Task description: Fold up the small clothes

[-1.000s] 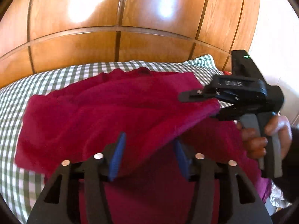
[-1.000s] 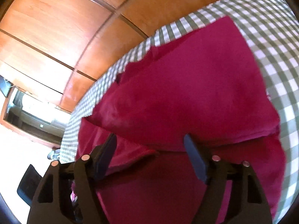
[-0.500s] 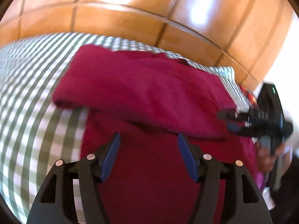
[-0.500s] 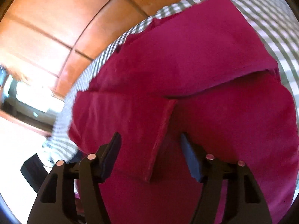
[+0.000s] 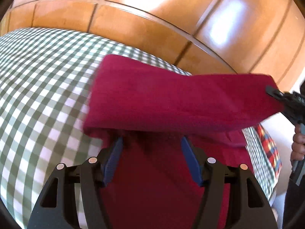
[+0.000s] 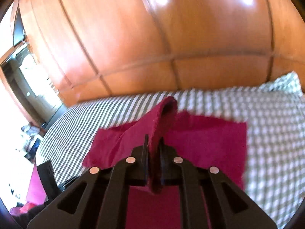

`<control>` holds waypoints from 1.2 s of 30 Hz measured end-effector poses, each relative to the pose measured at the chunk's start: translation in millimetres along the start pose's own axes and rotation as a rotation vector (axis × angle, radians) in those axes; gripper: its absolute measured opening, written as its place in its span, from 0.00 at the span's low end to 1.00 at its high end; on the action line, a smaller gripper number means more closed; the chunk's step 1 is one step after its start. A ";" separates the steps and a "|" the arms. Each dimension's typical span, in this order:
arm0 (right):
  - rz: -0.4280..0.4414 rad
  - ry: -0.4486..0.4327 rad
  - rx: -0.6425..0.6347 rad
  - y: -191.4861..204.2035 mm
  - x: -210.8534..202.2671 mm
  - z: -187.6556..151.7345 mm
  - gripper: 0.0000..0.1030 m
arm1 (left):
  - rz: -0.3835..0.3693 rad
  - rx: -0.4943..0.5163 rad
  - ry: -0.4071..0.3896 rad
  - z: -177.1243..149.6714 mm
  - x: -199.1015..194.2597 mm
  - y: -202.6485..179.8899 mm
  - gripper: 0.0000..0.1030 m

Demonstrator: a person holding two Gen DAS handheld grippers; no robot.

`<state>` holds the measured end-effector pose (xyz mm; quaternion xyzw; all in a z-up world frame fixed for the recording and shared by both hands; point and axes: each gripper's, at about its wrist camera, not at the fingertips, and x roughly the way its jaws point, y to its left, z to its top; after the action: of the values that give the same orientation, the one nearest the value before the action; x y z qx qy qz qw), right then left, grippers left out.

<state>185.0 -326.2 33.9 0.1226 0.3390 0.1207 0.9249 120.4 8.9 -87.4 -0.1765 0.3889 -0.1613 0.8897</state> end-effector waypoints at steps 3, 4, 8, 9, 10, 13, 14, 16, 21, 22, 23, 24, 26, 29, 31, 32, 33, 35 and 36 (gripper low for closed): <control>-0.060 0.035 0.070 -34.5 18.0 -1.9 0.08 | 0.074 -0.020 0.010 5.8 8.2 10.5 0.60; -0.093 0.067 0.099 -49.2 31.4 -7.5 0.08 | 0.093 -0.049 0.035 5.3 13.9 18.4 0.56; -0.212 0.185 0.142 -88.2 70.9 -40.1 0.06 | 0.090 -0.114 0.049 1.9 16.0 33.5 0.45; -0.236 0.207 0.146 -94.3 78.3 -48.5 0.05 | 0.100 -0.103 0.046 1.9 14.5 32.7 0.45; -0.239 0.228 0.166 -103.3 85.4 -57.2 0.05 | 0.106 -0.090 0.048 0.8 14.2 31.5 0.45; -0.237 0.206 0.174 -108.3 86.9 -64.9 0.05 | 0.130 -0.052 0.055 -3.5 11.6 26.5 0.45; -0.241 0.203 0.176 -106.7 84.0 -65.6 0.05 | 0.135 -0.044 0.055 -4.3 8.1 24.5 0.45; -0.235 0.180 0.186 -103.2 71.4 -64.9 0.04 | 0.122 -0.030 0.051 -3.8 1.2 20.9 0.45; -0.224 0.156 0.189 -105.9 57.2 -56.6 0.04 | 0.044 0.038 -0.018 -0.6 -28.2 5.3 0.44; -0.231 0.178 0.192 -109.3 61.4 -59.6 0.04 | 0.030 0.044 -0.037 2.6 -32.5 1.1 0.45; -0.236 0.191 0.197 -110.7 64.2 -61.4 0.04 | 0.019 0.048 -0.046 6.0 -33.7 -2.4 0.45; -0.242 0.201 0.197 -112.2 66.3 -65.5 0.04 | 0.014 0.052 -0.051 8.5 -33.8 -5.3 0.45; -0.250 0.197 0.189 -111.3 66.3 -69.2 0.04 | 0.021 0.065 -0.064 15.3 -30.0 -13.0 0.45; -0.245 0.201 0.181 -110.6 62.3 -68.7 0.08 | 0.028 0.070 -0.045 21.5 -17.7 -18.5 0.45; -0.244 0.166 0.176 -107.8 51.4 -64.8 0.34 | 0.038 0.075 -0.027 23.4 -8.4 -19.9 0.45; -0.249 0.136 0.163 -103.8 41.4 -63.9 0.48 | 0.047 0.081 -0.023 23.5 -5.2 -20.9 0.45; -0.257 0.109 0.148 -98.6 34.2 -62.3 0.48 | 0.052 0.086 -0.021 24.3 -3.0 -22.0 0.45; -0.207 0.082 0.132 -83.5 21.3 -60.4 0.48 | 0.051 0.086 -0.023 28.0 0.4 -23.0 0.45; -0.169 0.074 0.111 -71.8 17.8 -61.4 0.48 | 0.049 0.082 -0.025 30.6 2.1 -22.4 0.45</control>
<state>167.9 -379.4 -44.3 0.1403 0.3884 0.0279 0.9103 141.3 -6.0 -59.5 -0.1322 0.3751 -0.1529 0.9047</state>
